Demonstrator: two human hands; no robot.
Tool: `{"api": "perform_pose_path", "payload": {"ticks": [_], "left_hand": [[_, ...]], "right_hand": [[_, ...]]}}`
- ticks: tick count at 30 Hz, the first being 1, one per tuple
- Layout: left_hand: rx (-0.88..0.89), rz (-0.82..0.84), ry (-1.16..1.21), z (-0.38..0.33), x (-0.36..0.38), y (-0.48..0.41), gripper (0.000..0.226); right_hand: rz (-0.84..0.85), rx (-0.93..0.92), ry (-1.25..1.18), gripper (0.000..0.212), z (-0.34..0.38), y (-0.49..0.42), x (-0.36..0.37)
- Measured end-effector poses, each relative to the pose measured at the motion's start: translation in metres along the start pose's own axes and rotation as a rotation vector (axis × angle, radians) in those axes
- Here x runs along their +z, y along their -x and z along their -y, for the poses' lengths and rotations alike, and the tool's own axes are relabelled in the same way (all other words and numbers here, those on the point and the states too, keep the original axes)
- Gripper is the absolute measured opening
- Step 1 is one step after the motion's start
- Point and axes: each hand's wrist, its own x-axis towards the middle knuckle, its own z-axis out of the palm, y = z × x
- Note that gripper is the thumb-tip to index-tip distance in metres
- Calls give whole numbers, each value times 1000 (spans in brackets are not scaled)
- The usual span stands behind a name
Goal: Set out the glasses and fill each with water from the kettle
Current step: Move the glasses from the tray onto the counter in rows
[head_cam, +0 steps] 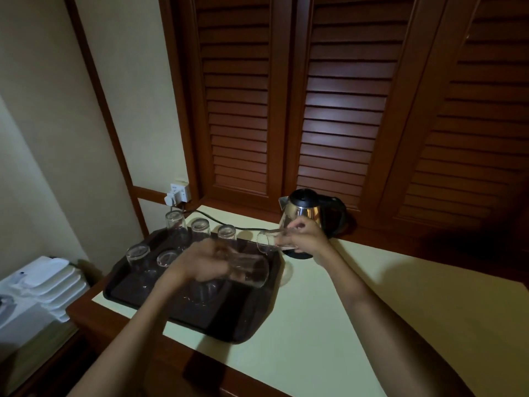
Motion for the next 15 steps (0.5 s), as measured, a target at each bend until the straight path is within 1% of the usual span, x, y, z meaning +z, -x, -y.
{"api": "perform_pose_path", "payload": {"ticks": [1, 3, 5, 6, 7, 8, 9, 10, 12, 13, 15], "left_hand": [[44, -37, 177, 1, 6, 7, 28], [12, -86, 623, 0, 30, 13, 42], [-30, -43, 999, -4, 62, 10, 53], [-27, -13, 1110, -9, 79, 8, 55], [-17, 4, 1172, -13, 95, 5, 58], [-5, 0, 1202, -18, 110, 2, 62], [0, -15, 1221, -22, 123, 0, 64], [-2, -48, 1230, -26, 136, -2, 64], [2, -175, 1156, -32, 159, -7, 63], [20, -234, 1070, -35, 170, -8, 69], [24, -319, 879, -41, 189, -6, 82]], "right_hand": [[-19, 49, -112, 55, -8, 5, -9], [11, 150, -402, 56, -25, 18, -27], [156, 266, -744, 52, -44, 31, -43], [238, 328, -881, 45, -53, 37, -49], [305, 369, -977, 37, -60, 42, -54], [346, 377, -1015, 30, -67, 46, -58], [366, 358, -1003, 27, -73, 48, -60], [371, 324, -965, 28, -76, 49, -61], [312, 240, -844, 38, -82, 46, -63], [253, 203, -733, 45, -84, 44, -63], [116, 148, -412, 62, -89, 37, -60]]}}
